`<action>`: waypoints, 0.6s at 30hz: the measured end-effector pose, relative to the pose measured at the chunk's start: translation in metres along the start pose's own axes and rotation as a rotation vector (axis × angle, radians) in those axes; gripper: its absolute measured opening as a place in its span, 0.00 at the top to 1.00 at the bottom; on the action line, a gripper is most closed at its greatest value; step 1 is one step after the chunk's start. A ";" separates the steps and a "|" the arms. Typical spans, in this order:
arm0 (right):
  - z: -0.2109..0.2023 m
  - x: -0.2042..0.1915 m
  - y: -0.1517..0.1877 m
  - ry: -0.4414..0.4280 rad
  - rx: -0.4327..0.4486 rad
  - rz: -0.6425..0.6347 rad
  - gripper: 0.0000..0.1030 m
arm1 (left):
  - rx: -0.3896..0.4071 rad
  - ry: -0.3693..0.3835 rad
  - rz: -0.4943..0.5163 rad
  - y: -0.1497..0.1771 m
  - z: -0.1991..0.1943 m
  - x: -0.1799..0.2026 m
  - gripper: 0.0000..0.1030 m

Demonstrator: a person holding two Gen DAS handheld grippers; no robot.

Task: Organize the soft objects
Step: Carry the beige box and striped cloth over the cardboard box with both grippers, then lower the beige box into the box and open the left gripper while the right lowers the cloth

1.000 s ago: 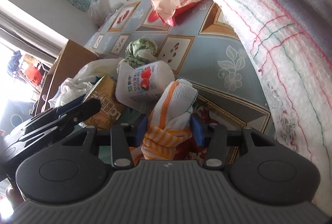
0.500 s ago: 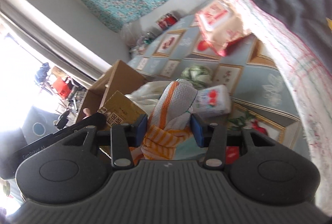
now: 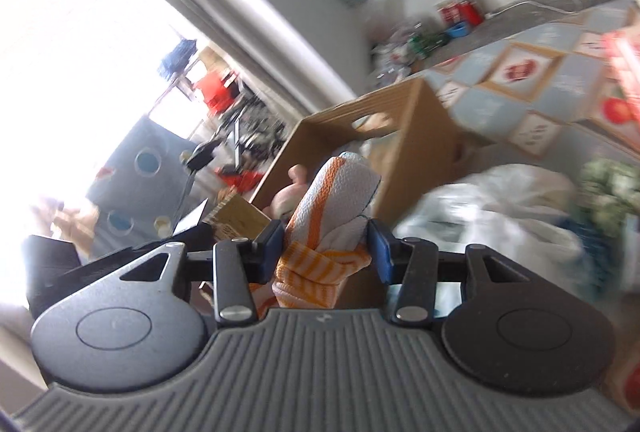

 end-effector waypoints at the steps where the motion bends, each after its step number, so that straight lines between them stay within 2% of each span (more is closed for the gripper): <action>1: 0.016 -0.010 -0.001 -0.012 -0.027 -0.016 0.57 | -0.008 -0.030 -0.016 0.000 0.001 -0.013 0.72; 3: 0.048 -0.030 0.001 -0.029 -0.083 -0.050 0.57 | -0.035 -0.101 -0.056 0.001 0.007 -0.044 0.72; 6: 0.090 -0.053 0.008 -0.032 -0.167 -0.097 0.57 | -0.081 -0.161 -0.092 0.005 0.021 -0.084 0.72; 10: 0.120 -0.071 0.018 -0.047 -0.225 -0.118 0.56 | -0.142 -0.223 -0.142 0.010 0.040 -0.130 0.72; 18: 0.147 -0.069 0.032 -0.025 -0.286 -0.116 0.56 | -0.190 -0.287 -0.159 0.018 0.050 -0.160 0.72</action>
Point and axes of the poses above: each gripper's, at about its wrist camera, not at the fingertips, and z roughly the way its jaws point, x to its right, y to its underside, the point moved 4 cm from there along z, roughly the way its jaws point, and after that the axes turned 5 degrees about x, right-handed, at the moved point
